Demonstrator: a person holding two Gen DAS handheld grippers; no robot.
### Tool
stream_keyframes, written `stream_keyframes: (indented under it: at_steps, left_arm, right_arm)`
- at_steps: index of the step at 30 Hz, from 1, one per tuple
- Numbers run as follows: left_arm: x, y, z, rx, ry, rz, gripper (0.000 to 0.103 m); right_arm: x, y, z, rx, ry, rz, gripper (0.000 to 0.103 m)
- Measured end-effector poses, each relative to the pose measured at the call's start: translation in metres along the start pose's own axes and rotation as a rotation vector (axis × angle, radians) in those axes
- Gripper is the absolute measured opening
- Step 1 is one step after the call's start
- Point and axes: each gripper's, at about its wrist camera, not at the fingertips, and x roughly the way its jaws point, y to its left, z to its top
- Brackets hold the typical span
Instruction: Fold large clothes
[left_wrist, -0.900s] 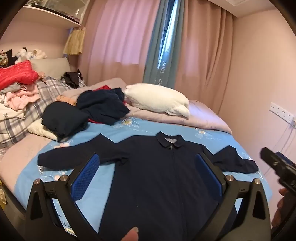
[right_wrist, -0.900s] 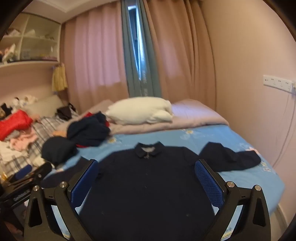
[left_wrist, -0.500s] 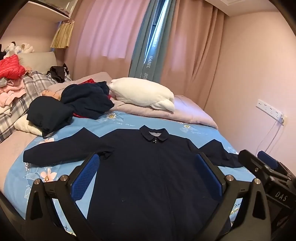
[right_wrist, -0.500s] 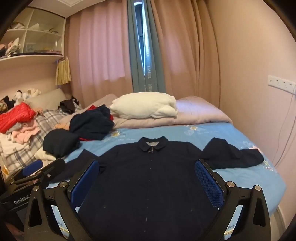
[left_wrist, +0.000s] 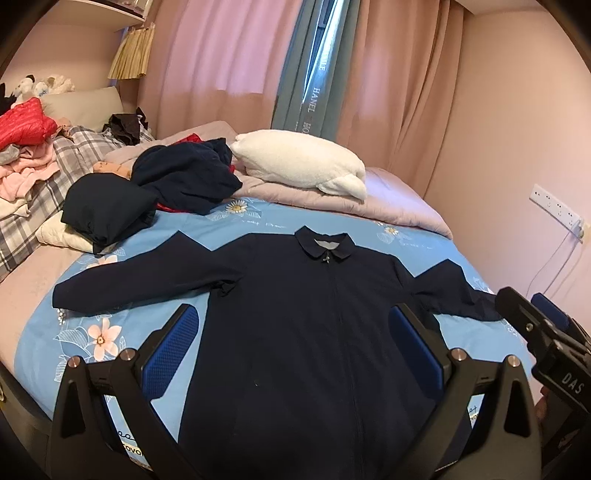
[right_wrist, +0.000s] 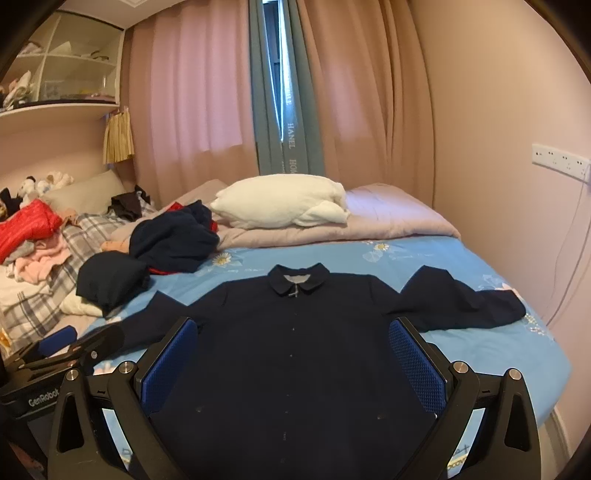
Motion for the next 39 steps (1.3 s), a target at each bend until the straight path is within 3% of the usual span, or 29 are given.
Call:
stream_keyframes:
  at_steps: [17,39]
  left_arm:
    - [0.026,-0.010,-0.008,0.052,0.048,0.108,0.103]
    - [0.033,-0.012,-0.008,0.064,0.071,0.108,0.103]
  right_arm:
    - [0.023,0.004,-0.009,0.034,0.067,0.032,0.102]
    - [0.031,0.005,-0.011,0.017,0.108,-0.008,0.102]
